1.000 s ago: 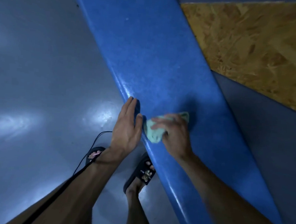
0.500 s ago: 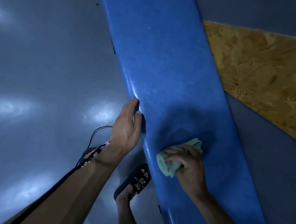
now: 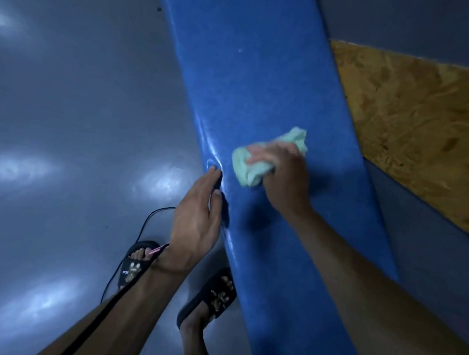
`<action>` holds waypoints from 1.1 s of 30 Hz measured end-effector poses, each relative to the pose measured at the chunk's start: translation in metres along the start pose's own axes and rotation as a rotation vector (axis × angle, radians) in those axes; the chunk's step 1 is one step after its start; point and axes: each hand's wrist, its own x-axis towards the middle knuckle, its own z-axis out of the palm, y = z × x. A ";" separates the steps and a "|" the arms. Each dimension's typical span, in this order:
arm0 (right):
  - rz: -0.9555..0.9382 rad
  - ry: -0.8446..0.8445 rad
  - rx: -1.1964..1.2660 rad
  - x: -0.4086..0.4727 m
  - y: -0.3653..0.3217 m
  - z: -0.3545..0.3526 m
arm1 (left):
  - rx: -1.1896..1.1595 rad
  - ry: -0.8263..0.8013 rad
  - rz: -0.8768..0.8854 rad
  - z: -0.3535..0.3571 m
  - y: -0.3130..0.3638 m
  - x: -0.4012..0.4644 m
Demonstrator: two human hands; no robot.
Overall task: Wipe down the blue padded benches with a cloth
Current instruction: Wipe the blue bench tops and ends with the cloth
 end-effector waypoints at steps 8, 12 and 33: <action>0.087 -0.088 0.022 -0.110 0.006 -0.024 | 0.002 -0.032 -0.073 -0.001 -0.002 0.006; 0.001 -0.019 -0.004 0.005 -0.007 0.006 | 0.014 -0.024 -0.047 -0.003 -0.008 0.009; 0.301 -0.096 0.105 -0.308 0.071 -0.085 | 0.108 -0.123 0.107 0.028 0.016 -0.010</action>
